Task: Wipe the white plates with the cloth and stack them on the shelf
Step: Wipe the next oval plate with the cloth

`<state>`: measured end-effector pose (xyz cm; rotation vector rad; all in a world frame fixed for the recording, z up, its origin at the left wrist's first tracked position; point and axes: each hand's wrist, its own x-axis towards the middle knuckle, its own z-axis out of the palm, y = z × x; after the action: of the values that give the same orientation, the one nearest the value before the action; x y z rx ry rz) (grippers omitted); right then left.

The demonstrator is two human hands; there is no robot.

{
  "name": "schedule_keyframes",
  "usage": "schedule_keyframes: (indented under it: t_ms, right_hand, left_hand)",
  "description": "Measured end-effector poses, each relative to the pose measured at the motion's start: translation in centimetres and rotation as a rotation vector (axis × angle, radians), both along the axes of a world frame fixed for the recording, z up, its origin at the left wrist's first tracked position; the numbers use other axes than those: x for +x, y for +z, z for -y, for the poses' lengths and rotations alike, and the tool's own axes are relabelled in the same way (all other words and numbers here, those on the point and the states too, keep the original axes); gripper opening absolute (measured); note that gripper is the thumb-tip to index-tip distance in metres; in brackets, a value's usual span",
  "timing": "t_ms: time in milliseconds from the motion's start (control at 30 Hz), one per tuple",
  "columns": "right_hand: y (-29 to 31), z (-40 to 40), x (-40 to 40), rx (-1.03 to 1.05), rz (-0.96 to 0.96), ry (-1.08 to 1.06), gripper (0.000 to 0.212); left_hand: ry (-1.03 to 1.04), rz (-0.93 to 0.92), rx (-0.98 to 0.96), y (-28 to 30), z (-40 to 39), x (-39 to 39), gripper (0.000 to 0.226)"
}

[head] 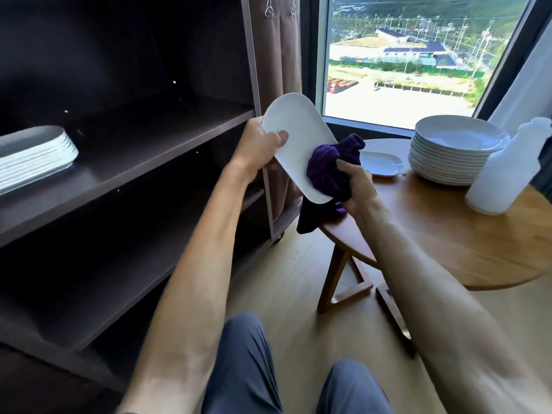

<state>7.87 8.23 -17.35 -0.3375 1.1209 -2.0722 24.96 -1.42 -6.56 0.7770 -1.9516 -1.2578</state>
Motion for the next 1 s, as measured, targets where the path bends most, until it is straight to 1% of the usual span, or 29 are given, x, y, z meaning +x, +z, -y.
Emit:
schedule_keyframes:
  t_ms: [33,100,133,167,200,233,267,300,333,367,467,533,600,667,700,800,867,900,933,967,1000]
  right_hand:
    - [0.0,0.1,0.3,-0.018,0.004,0.001,0.016]
    - [-0.5,0.6,1.2,-0.062,0.056,0.016,0.022]
    - [-0.8,0.9,1.7,-0.074,0.098,0.018,0.030]
    - [-1.0,1.1,2.3,-0.081,0.152,0.008,0.044]
    - [-1.0,1.5,2.7,-0.085,0.216,-0.012,0.062]
    - [-1.0,1.9,2.8,-0.098,0.283,-0.032,0.080]
    - [-1.2,2.5,3.0,-0.121,0.342,-0.040,0.090]
    - [-1.4,3.1,3.0,-0.127,0.381,-0.060,0.093]
    - [-1.3,3.2,3.3,-0.112,0.392,-0.081,0.089]
    - [-1.1,3.1,3.8,-0.090,0.381,-0.086,0.082]
    - [-0.5,2.0,4.1,-0.028,0.284,-0.077,0.067]
    - [-0.6,1.0,3.4,-0.018,0.180,-0.025,0.054]
    - [-0.5,0.1,2.8,0.031,0.111,0.011,0.045]
    - [-0.4,0.0,2.0,0.059,0.085,0.011,0.040]
    - [-0.3,0.0,1.5,0.063,0.098,0.008,0.042]
    - [0.5,0.0,-0.1,0.102,0.141,-0.044,0.064]
    - [0.5,0.2,-1.5,0.133,0.156,-0.092,0.079]
    - [0.3,0.4,-2.0,0.128,0.168,-0.100,0.090]
    - [0.3,0.5,-2.3,0.111,0.180,-0.087,0.098]
    - [0.6,0.5,-2.0,0.093,0.186,-0.063,0.100]
    - [1.0,0.3,-1.5,0.083,0.177,-0.050,0.090]
  left_hand:
    - [-0.019,0.070,-0.022,0.7,0.2,0.3,0.015]
    - [-0.025,0.156,-0.050,1.8,0.5,0.5,0.014]
    - [-0.017,0.177,-0.046,2.1,0.7,0.3,0.014]
    - [-0.011,0.174,-0.019,2.2,0.6,0.1,0.016]
    - [-0.012,0.123,0.032,1.8,0.3,-0.3,0.020]
    - [-0.003,0.029,0.077,0.8,-0.2,-0.9,0.030]
    - [0.037,-0.063,0.092,-0.7,-1.0,-1.5,0.043]
    - [0.087,-0.125,0.082,-2.5,-2.2,-2.3,0.056]
    - [0.122,-0.154,0.066,-4.3,-3.6,-3.0,0.062]
    - [0.152,-0.178,0.053,-5.9,-4.8,-3.6,0.059]
    - [0.313,-0.268,0.050,-7.7,-5.6,-4.2,0.041]
    - [0.350,-0.224,0.012,-7.6,-4.6,-3.8,0.036]
    - [0.315,-0.129,-0.047,-7.0,-3.5,-3.1,0.034]
    - [0.209,-0.038,-0.103,-6.4,-2.6,-2.6,0.035]
    - [0.139,0.017,-0.109,-6.0,-2.2,-2.2,0.036]
    - [-0.101,0.118,0.017,-5.5,-1.5,-1.0,0.037]
    - [-0.194,0.132,0.118,-5.2,-1.4,-0.5,0.035]
    - [-0.234,0.099,0.198,-5.2,-1.5,-0.4,0.033]
    - [-0.295,0.014,0.345,-5.3,-1.7,-0.5,0.032]
    - [-0.366,-0.111,0.544,-5.6,-2.1,-0.6,0.036]
    - [-0.423,-0.244,0.747,-6.0,-2.6,-0.8,0.042]
